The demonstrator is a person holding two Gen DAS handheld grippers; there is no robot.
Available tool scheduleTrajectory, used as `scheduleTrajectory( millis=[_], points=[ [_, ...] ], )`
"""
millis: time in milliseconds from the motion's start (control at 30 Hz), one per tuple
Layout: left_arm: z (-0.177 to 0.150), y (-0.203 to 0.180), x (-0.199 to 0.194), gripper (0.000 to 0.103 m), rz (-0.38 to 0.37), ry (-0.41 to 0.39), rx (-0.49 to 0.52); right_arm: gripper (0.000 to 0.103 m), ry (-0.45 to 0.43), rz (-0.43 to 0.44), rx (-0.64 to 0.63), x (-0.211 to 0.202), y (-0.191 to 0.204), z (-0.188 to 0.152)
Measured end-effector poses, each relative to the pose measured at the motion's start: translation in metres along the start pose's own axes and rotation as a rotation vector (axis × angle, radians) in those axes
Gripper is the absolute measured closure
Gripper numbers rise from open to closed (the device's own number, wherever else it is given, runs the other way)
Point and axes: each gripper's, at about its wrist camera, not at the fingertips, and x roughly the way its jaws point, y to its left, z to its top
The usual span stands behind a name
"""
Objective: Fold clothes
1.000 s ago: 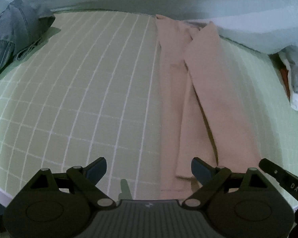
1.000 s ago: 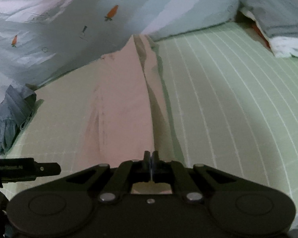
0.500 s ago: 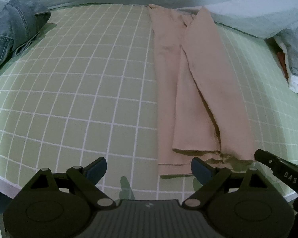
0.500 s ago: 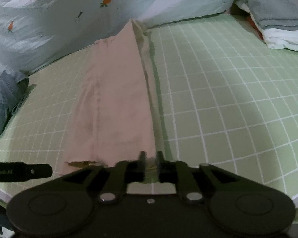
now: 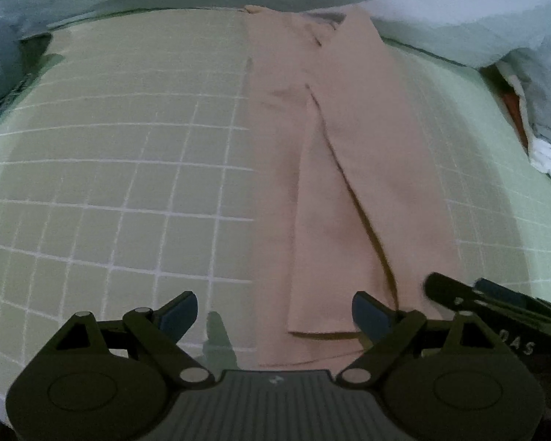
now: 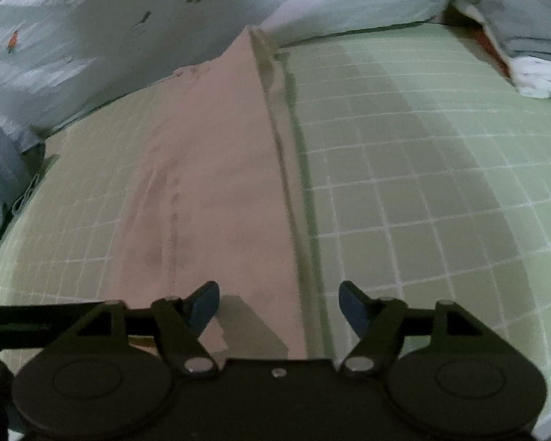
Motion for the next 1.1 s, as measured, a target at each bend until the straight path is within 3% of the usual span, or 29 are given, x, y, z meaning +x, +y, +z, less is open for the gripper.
scheduleTrajectory(
  millis=[300, 333, 400, 433, 467, 500, 633, 700, 800, 900, 1100],
  points=[
    [0.006, -0.005, 0.018, 0.036, -0.044, 0.027, 0.035, 0.032, 0.013, 0.003, -0.015, 0.018, 0.008, 0.003],
    [0.006, -0.007, 0.018, 0.043, -0.048, 0.023, 0.053, 0.034, 0.013, 0.000, -0.010, 0.018, 0.007, 0.002],
    [0.007, -0.009, 0.018, 0.057, -0.060, 0.018, 0.083, 0.048, 0.009, 0.002, -0.017, 0.016, 0.008, -0.001],
    [0.007, -0.010, 0.018, 0.069, -0.067, 0.018, 0.094, 0.077, 0.016, 0.025, -0.023, 0.016, 0.008, -0.002],
    [0.007, -0.010, 0.018, 0.082, -0.080, 0.021, 0.094, 0.088, 0.024, 0.047, -0.029, 0.016, 0.007, -0.002],
    [0.008, -0.009, 0.018, 0.086, -0.101, 0.031, 0.076, 0.088, 0.031, 0.065, -0.033, 0.015, 0.007, -0.003],
    [-0.004, 0.000, 0.011, 0.089, -0.230, 0.103, -0.040, 0.090, 0.075, 0.115, -0.060, 0.002, 0.009, -0.009],
    [-0.016, 0.002, -0.006, 0.090, -0.297, 0.162, -0.055, 0.090, 0.109, 0.181, -0.015, -0.026, 0.006, -0.019],
    [-0.021, 0.009, -0.049, 0.090, -0.442, 0.174, -0.090, 0.090, 0.136, 0.270, 0.033, -0.069, 0.002, -0.030],
    [0.009, 0.022, -0.098, 0.092, -0.502, 0.026, -0.119, 0.090, 0.027, 0.280, -0.067, -0.114, 0.006, -0.011],
    [0.088, 0.026, -0.153, 0.092, -0.593, -0.260, -0.161, 0.091, -0.214, 0.451, 0.041, -0.149, 0.000, 0.080]
  ],
)
